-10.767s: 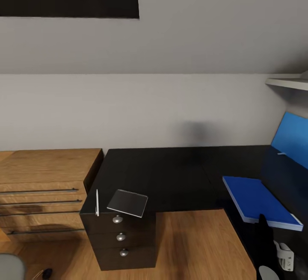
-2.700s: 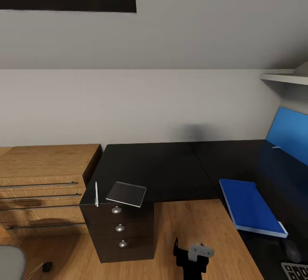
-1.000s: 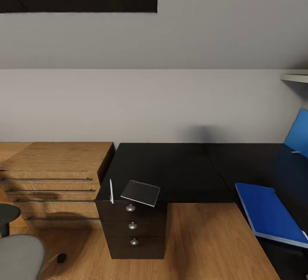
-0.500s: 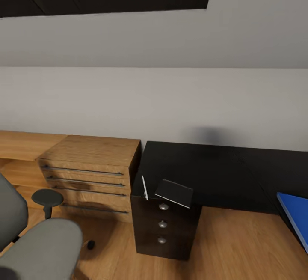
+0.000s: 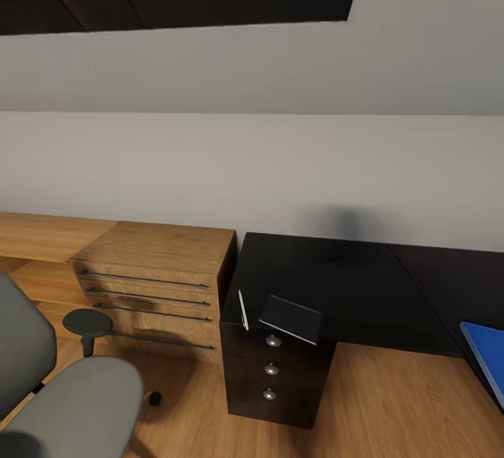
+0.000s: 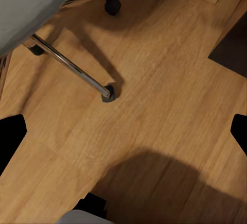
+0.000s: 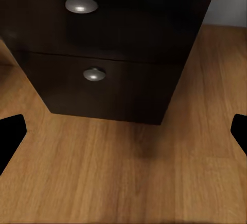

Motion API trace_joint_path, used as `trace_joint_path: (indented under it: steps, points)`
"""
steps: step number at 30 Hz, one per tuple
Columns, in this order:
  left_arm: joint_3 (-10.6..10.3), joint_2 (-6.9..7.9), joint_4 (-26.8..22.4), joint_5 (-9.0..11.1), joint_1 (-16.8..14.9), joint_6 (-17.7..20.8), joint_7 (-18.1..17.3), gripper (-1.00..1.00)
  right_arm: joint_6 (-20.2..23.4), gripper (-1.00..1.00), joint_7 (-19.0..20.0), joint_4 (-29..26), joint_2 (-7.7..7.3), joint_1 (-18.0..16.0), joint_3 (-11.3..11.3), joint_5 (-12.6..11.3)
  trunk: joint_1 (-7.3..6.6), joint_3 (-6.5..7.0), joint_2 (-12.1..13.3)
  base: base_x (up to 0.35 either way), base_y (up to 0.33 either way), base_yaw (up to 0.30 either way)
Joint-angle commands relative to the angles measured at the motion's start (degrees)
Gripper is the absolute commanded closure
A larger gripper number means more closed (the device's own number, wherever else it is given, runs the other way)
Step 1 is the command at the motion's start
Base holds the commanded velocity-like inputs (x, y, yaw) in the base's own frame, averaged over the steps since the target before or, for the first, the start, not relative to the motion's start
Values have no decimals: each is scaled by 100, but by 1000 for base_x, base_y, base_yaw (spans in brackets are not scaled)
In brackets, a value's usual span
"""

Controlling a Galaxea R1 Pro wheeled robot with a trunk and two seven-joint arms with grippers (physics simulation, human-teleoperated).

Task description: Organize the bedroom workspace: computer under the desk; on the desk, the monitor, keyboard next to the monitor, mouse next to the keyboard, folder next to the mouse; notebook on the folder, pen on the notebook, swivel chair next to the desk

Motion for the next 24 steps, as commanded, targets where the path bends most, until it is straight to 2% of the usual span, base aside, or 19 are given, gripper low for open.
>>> trace_joint_path:
  steps: [1,24]
  points:
    - [-28,5,-6,60,1,-28,29,-100,-25,-100,-25,3,-4,-6,49,-57,-22,14,38,0,1,2]
    - [-27,3,-50,64,-1,-25,35,-100,-28,-100,15,-8,-8,-6,38,-64,-528,426,961,0,0,0]
